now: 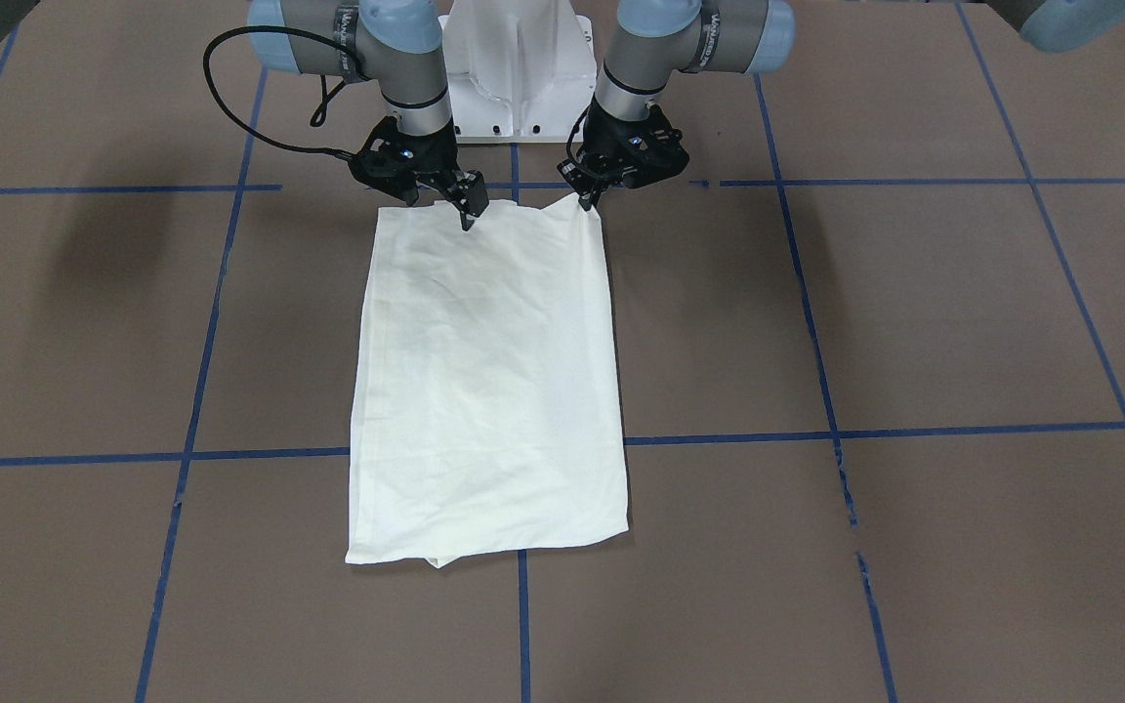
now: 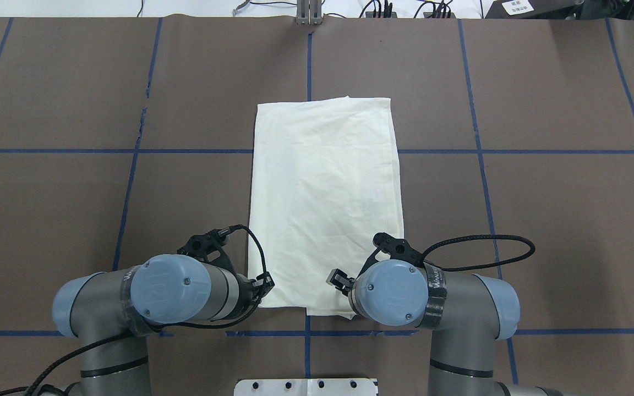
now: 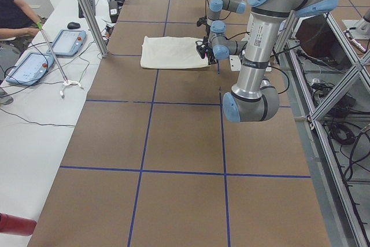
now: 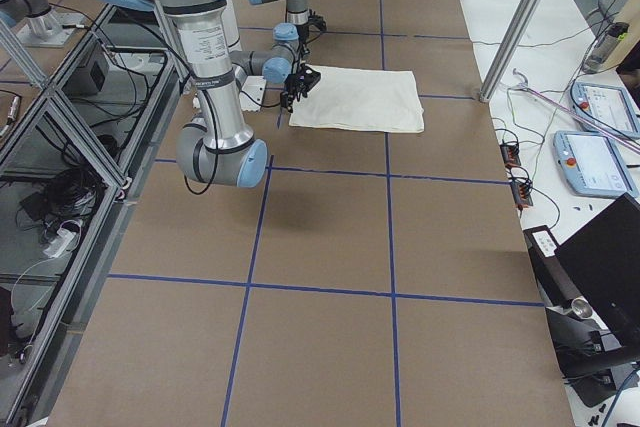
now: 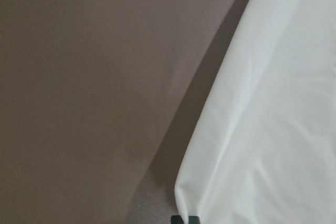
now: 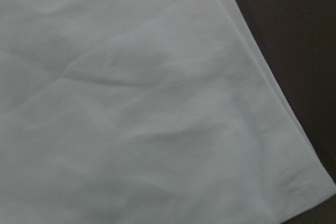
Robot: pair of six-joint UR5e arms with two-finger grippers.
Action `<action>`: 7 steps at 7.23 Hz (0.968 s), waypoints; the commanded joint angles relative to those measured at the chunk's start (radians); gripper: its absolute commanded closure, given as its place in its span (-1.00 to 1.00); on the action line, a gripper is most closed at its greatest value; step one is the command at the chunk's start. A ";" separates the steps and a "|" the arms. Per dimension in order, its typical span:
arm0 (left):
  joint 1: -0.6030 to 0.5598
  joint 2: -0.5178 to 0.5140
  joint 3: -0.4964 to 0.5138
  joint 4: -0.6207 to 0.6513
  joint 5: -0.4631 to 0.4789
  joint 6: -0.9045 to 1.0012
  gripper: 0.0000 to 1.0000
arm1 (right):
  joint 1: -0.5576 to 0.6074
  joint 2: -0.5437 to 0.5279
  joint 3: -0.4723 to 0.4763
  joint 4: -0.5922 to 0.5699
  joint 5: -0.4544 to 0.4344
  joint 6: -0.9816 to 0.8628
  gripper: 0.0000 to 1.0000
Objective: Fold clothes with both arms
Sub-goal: 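Grasp the near corners of the folded shirt with both grippers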
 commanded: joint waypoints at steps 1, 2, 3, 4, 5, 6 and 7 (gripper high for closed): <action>0.000 -0.002 0.000 -0.001 0.000 0.000 1.00 | -0.009 -0.014 -0.002 -0.001 -0.001 0.001 -1.00; 0.000 -0.002 0.000 -0.001 0.000 0.000 1.00 | -0.011 -0.014 -0.002 -0.001 -0.001 0.001 -1.00; 0.000 0.000 0.000 -0.001 0.000 0.000 1.00 | -0.011 -0.014 -0.002 -0.001 -0.001 0.001 -1.00; 0.000 -0.002 0.000 -0.001 0.000 0.000 1.00 | -0.012 -0.013 -0.002 -0.001 -0.001 0.004 -0.88; -0.002 -0.002 0.000 -0.001 0.000 0.000 1.00 | -0.012 -0.013 -0.002 -0.001 0.000 0.010 -0.33; -0.002 0.000 -0.008 0.001 0.000 0.000 1.00 | -0.012 -0.013 -0.002 -0.001 0.000 0.010 0.03; -0.002 -0.002 -0.009 0.008 0.000 0.000 1.00 | -0.012 -0.011 -0.001 -0.001 0.000 0.010 0.25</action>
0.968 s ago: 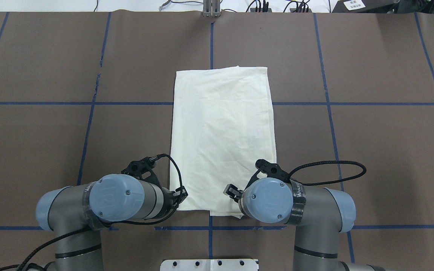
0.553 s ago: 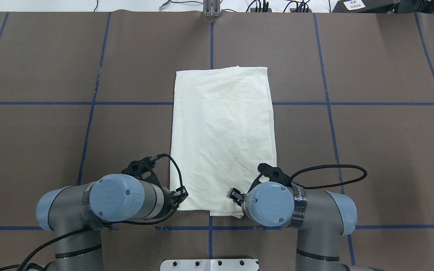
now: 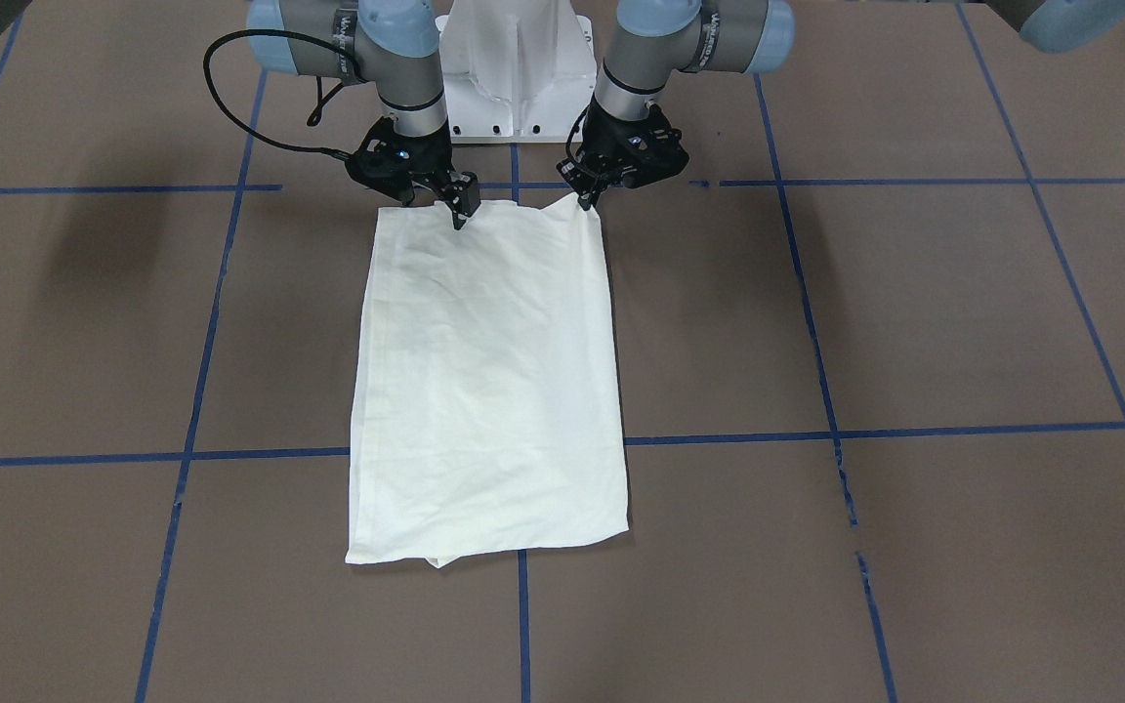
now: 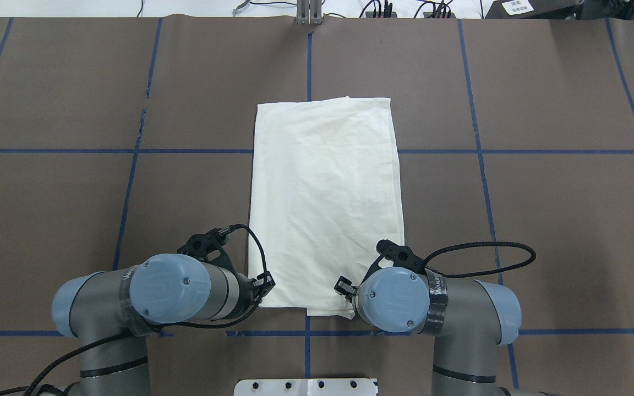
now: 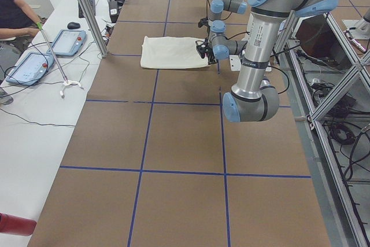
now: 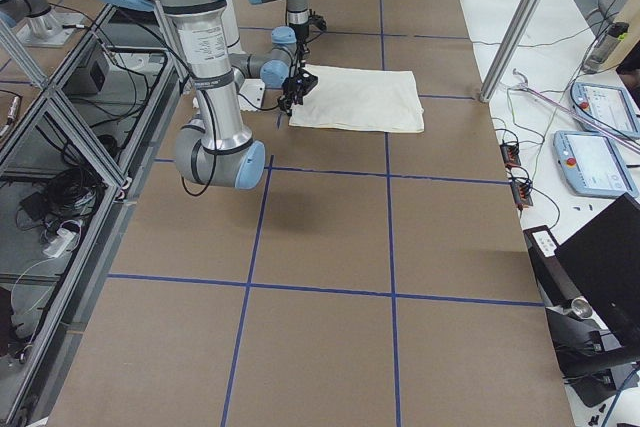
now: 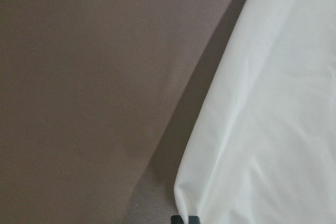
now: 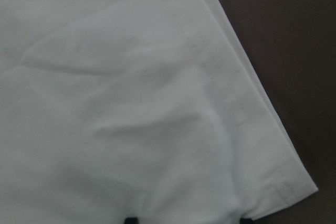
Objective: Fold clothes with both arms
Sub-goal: 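Grasp the near corners of the folded shirt with both grippers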
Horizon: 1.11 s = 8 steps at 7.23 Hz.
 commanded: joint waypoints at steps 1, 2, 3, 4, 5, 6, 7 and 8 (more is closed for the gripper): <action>0.000 0.001 -0.013 0.011 0.000 0.000 1.00 | 0.000 0.002 0.001 -0.001 0.000 -0.001 0.51; 0.000 0.002 -0.015 0.013 0.000 0.002 1.00 | 0.001 0.005 0.001 -0.001 0.000 -0.001 0.71; 0.000 0.001 -0.015 0.013 0.000 0.000 1.00 | 0.004 0.005 0.001 -0.001 0.002 -0.002 0.88; 0.000 0.001 -0.015 0.013 0.000 0.002 1.00 | 0.009 0.008 0.001 -0.001 0.003 -0.002 1.00; 0.000 0.001 -0.015 0.011 0.000 0.002 1.00 | 0.014 0.011 0.002 0.001 0.005 -0.002 1.00; 0.000 -0.001 -0.015 0.013 0.000 0.002 1.00 | 0.021 0.014 0.006 0.001 0.007 -0.004 1.00; 0.000 -0.001 -0.016 0.013 0.000 0.002 1.00 | 0.024 0.014 0.012 0.005 0.008 -0.005 1.00; 0.000 0.006 -0.025 0.013 0.002 0.000 1.00 | 0.026 0.011 0.030 0.008 0.008 -0.001 1.00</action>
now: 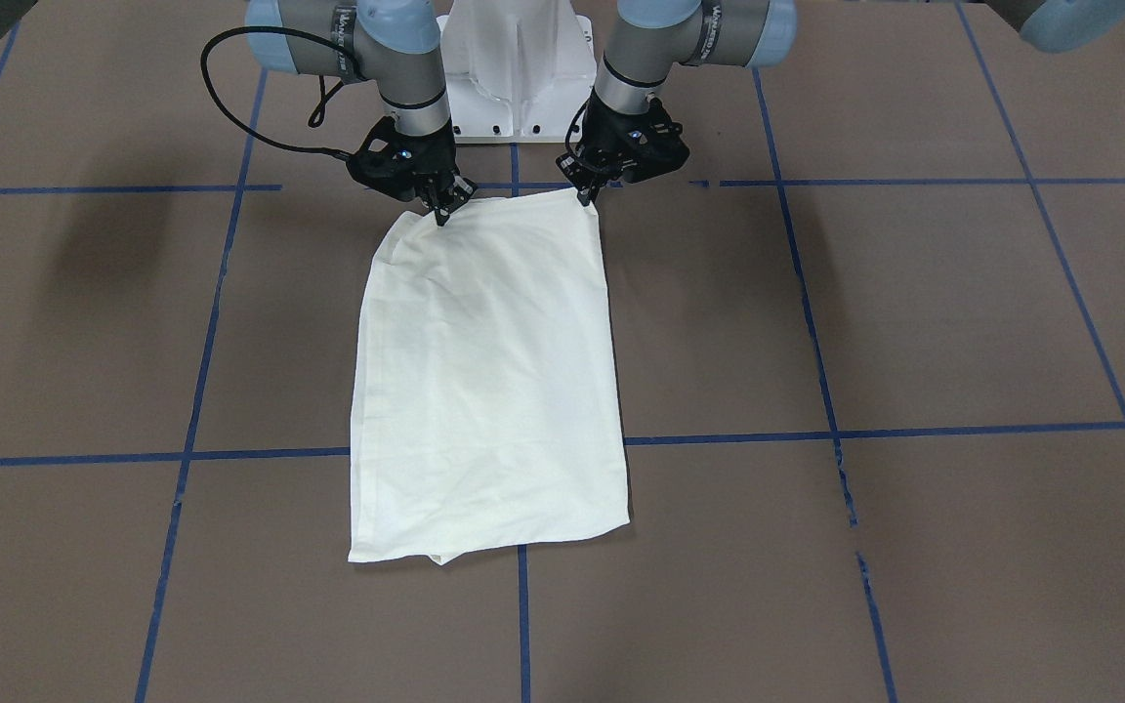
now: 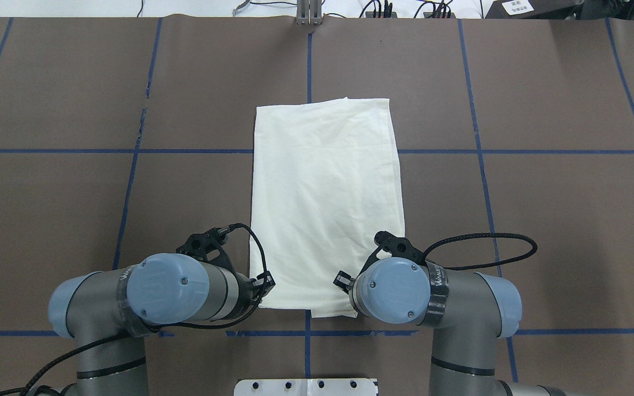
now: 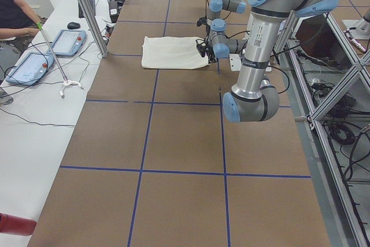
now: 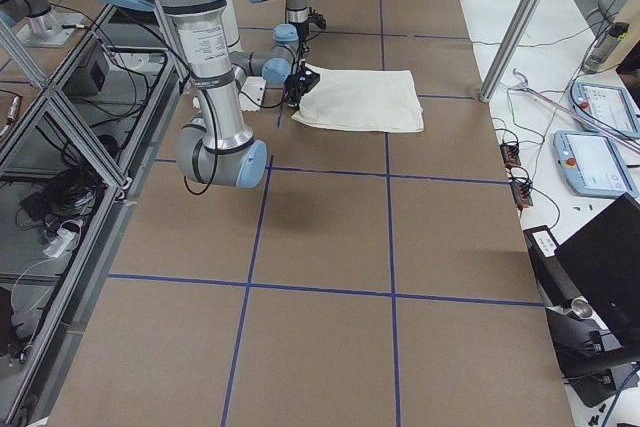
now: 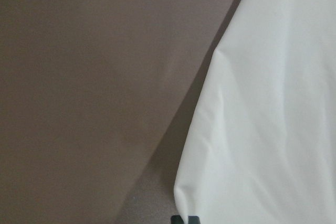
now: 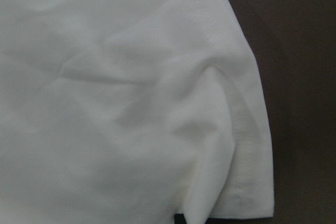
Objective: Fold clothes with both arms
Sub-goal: 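Lift the near edge with both grippers and fold it away from the robot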
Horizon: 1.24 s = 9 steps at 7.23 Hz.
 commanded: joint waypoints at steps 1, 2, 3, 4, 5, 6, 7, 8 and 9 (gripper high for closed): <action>0.011 0.006 -0.032 0.000 0.003 -0.001 1.00 | 0.005 -0.015 0.042 0.007 0.002 0.001 1.00; 0.050 0.013 -0.068 0.009 0.007 -0.003 1.00 | 0.005 -0.021 0.068 0.008 0.005 -0.005 1.00; 0.070 0.026 -0.110 0.031 0.007 -0.004 1.00 | -0.010 -0.043 0.111 0.012 0.005 -0.009 1.00; 0.099 0.035 -0.153 0.060 0.007 -0.007 1.00 | -0.038 -0.066 0.163 0.012 0.005 -0.012 1.00; 0.121 0.059 -0.197 0.083 0.007 -0.012 1.00 | -0.062 -0.080 0.202 0.013 0.005 -0.013 1.00; 0.121 0.070 -0.220 0.088 0.006 -0.010 1.00 | -0.066 -0.075 0.203 0.012 0.005 -0.013 1.00; 0.120 0.066 -0.219 0.088 0.003 -0.007 1.00 | -0.063 -0.065 0.194 0.013 -0.001 -0.041 1.00; 0.098 0.060 -0.217 0.089 0.003 -0.004 1.00 | -0.009 -0.060 0.193 0.024 0.002 -0.102 1.00; 0.051 0.052 -0.213 0.091 0.003 -0.001 1.00 | 0.046 -0.060 0.190 0.085 0.005 -0.114 1.00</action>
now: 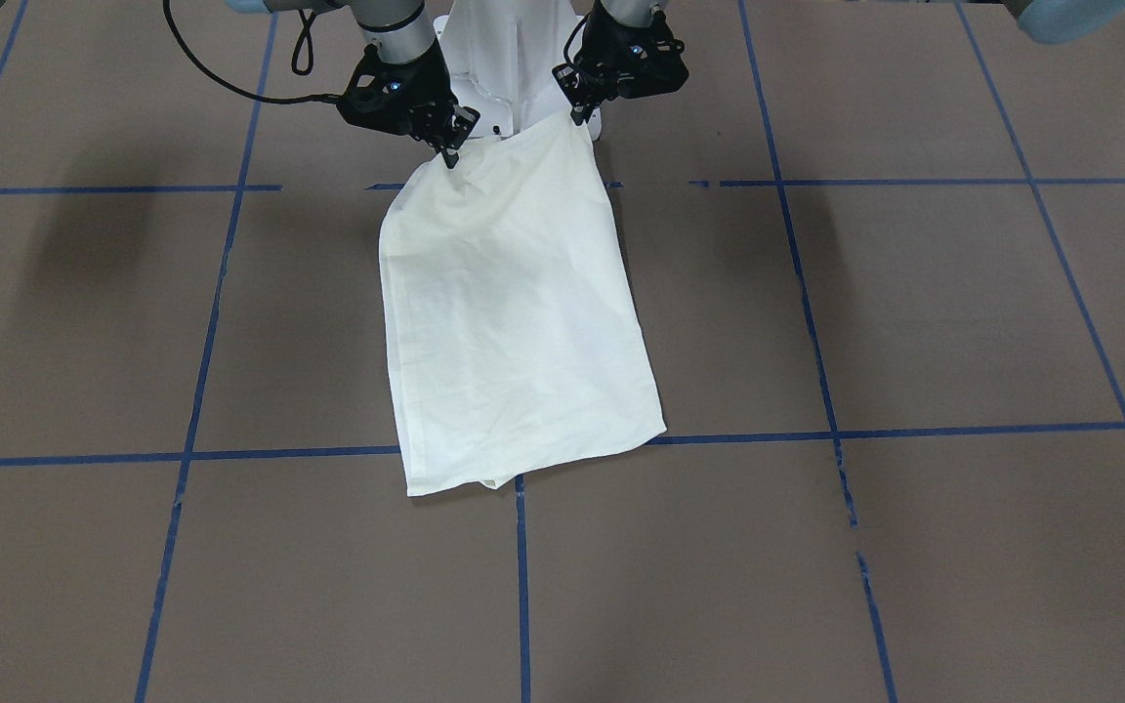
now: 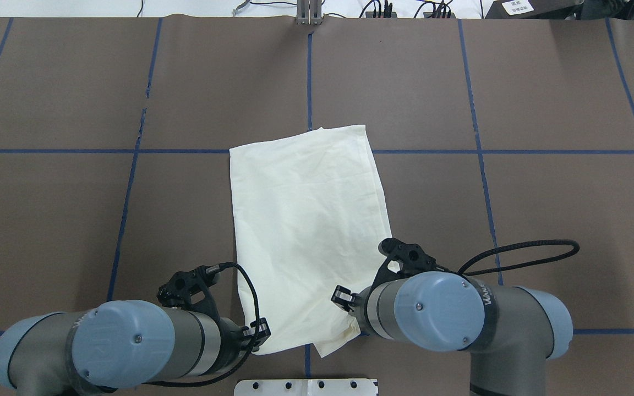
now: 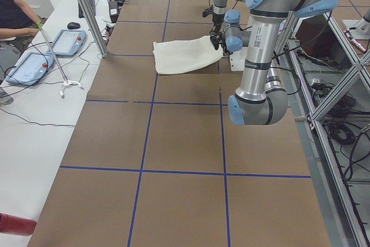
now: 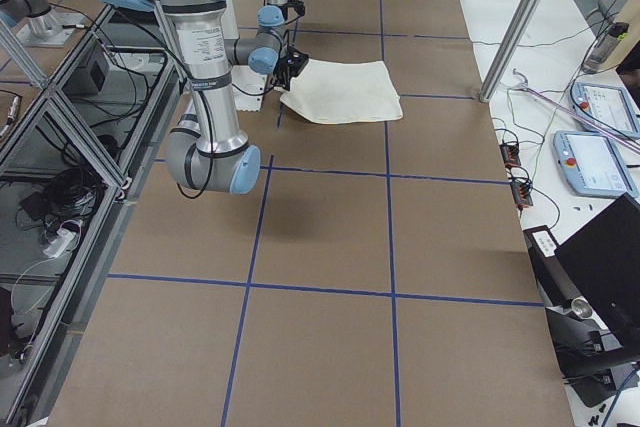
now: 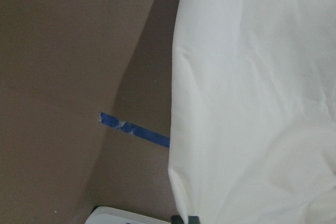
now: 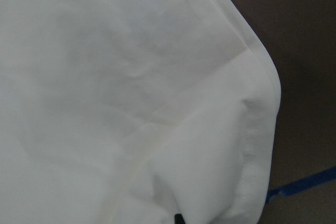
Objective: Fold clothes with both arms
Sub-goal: 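Lift the near edge with both grippers and fold it away from the robot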
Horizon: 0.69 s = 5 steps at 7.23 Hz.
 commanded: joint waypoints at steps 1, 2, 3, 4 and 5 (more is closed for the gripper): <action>-0.109 -0.021 0.004 0.004 -0.002 0.016 1.00 | 0.119 0.006 -0.011 0.077 0.021 -0.037 1.00; -0.179 -0.039 0.014 0.005 -0.031 0.060 1.00 | 0.183 0.076 -0.067 0.076 0.050 -0.058 1.00; -0.265 -0.085 0.060 0.005 -0.084 0.097 1.00 | 0.246 0.146 -0.153 0.077 0.094 -0.071 1.00; -0.336 -0.130 0.135 0.002 -0.117 0.137 1.00 | 0.295 0.199 -0.220 0.077 0.116 -0.098 1.00; -0.384 -0.154 0.195 -0.007 -0.119 0.166 1.00 | 0.324 0.246 -0.294 0.079 0.128 -0.115 1.00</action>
